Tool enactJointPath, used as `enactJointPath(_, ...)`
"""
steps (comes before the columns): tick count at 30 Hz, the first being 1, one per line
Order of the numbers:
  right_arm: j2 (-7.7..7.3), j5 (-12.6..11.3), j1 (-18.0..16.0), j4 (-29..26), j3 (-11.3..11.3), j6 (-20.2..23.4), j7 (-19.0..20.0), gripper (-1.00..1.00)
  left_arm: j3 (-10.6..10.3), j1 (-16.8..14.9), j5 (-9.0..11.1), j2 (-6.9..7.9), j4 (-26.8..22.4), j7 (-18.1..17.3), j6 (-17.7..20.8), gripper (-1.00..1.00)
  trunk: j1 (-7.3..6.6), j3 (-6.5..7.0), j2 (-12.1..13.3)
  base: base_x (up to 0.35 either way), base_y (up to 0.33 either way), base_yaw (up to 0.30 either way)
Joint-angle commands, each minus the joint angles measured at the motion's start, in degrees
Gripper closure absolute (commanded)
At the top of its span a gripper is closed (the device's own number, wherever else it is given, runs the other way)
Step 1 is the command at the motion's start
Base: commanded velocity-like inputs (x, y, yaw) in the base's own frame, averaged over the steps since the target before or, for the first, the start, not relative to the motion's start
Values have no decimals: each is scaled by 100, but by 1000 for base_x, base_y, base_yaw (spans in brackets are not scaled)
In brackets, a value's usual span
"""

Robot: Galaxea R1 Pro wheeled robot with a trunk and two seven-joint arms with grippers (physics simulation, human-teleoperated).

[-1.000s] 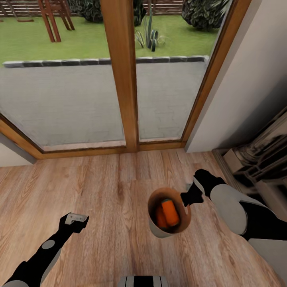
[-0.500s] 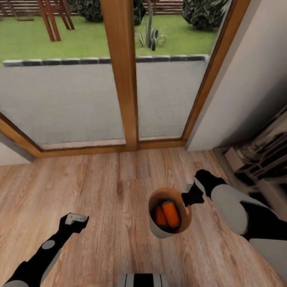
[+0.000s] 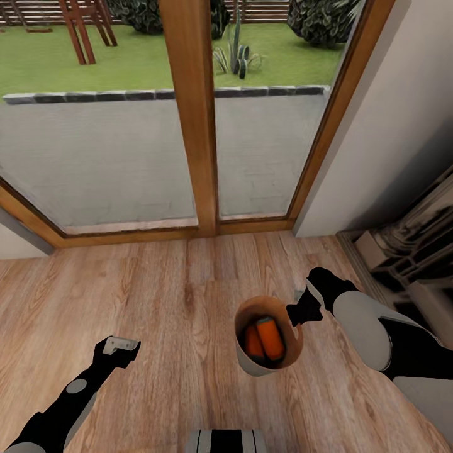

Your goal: Put the three can of soda from the living room inside the tash can in the kitchen.

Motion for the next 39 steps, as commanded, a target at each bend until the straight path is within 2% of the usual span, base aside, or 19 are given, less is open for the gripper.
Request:
enactJointPath(1, 1, -189, -1, 4, -98, 28, 26, 100, 0, 0, 1, 0, 0, -2, -1, -100, 0, 0, 0, 0, 0, 0)
enactJointPath(8, 1, -189, 7, 1, -103, 28, 25, 100, 0, 0, -8, 0, 5, -2, -1, -100, 153, -125, -281, 0, 0, 0)
enactJointPath(11, 1, -187, 7, -4, -101, 28, 24, 100, 0, 0, -7, 0, 3, -4, -1, -100, 153, -125, -281, 0, 0, 0)
enactJointPath(20, 2, -181, 6, -5, -97, 28, 24, 100, 0, 0, -10, 0, 6, -5, -1, -100, 351, -287, -642, 0, 0, 0)
enactJointPath(25, 1, -180, 7, -5, -97, 28, 21, 100, -1, 0, -10, 0, 7, -9, -1, -100, 351, -287, -642, 0, 0, 0)
enactJointPath(31, 1, -180, 7, -13, -83, 28, 21, 100, 0, 0, -10, 0, 9, -13, -1, -100, 483, -395, -882, 0, 0, 0)
enactJointPath(37, 1, -180, 5, -25, -72, 28, 19, 100, 0, 0, -10, 0, 9, -13, -1, -100, 483, -395, -882, 0, 0, 0)
enactJointPath(39, 1, -180, 5, -28, -72, 28, 19, 100, 0, 0, -10, 0, 9, -13, -1, -100, 527, -431, -963, 0, 0, 0)
